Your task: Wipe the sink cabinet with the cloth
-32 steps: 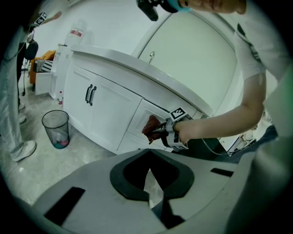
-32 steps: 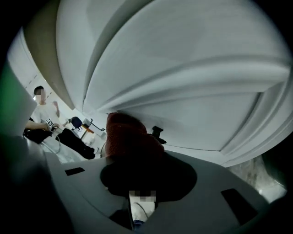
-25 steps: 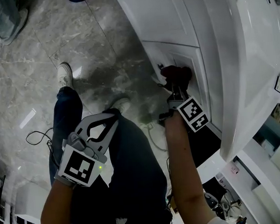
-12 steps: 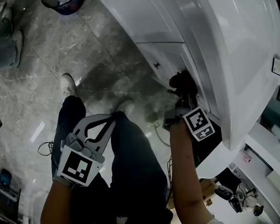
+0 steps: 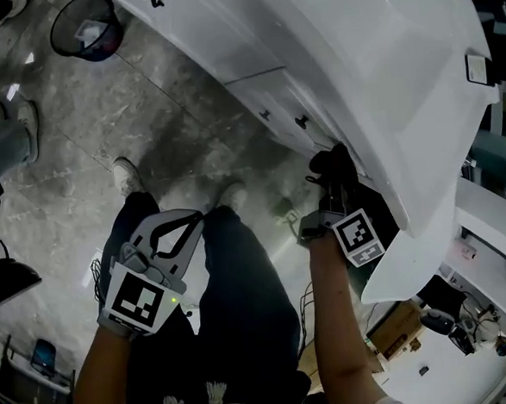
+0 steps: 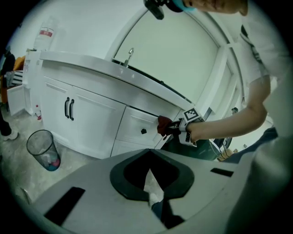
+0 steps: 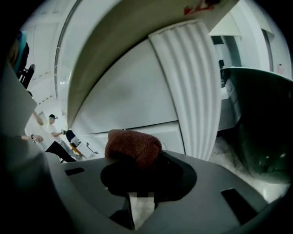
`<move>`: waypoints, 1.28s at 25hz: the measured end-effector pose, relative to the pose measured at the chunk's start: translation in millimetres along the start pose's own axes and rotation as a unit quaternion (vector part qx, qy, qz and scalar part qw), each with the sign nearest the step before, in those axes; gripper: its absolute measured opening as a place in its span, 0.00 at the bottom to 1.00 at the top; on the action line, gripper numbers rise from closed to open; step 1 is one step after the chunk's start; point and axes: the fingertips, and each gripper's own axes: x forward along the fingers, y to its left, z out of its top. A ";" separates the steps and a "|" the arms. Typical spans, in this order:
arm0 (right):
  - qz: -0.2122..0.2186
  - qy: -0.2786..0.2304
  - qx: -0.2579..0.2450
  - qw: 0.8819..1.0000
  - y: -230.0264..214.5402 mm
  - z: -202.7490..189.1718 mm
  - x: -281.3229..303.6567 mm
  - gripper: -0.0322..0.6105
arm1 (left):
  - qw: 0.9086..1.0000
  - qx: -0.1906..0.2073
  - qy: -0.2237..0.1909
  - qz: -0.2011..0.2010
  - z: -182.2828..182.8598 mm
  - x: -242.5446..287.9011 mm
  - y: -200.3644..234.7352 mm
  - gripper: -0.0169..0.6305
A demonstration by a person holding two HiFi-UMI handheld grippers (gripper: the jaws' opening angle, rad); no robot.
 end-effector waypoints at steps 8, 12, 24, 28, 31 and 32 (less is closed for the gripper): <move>0.097 0.024 -0.061 0.993 71.5 0.4 -62.3 0.20 | 0.999 0.039 0.008 0.007 42.3 -16.2 -11.0 0.04; 0.162 0.005 -0.110 0.981 135.2 16.9 -93.3 0.20 | 0.998 0.056 -0.011 -0.007 81.4 -23.8 -23.2 0.04; 0.203 -0.093 -0.167 0.960 233.9 118.0 -188.9 0.20 | 0.991 0.106 -0.082 -0.019 205.6 -80.6 -71.7 0.04; 0.216 -0.120 -0.164 0.955 246.3 148.4 -229.5 0.20 | 0.987 0.123 -0.101 -0.032 247.0 -94.6 -100.6 0.04; 0.212 -0.139 -0.161 0.954 249.1 171.7 -257.3 0.20 | 0.984 0.138 -0.107 -0.044 271.8 -102.7 -119.7 0.04; 0.210 -0.146 -0.160 0.954 249.5 178.9 -266.2 0.20 | 0.983 0.143 -0.108 -0.048 278.5 -105.6 -125.9 0.04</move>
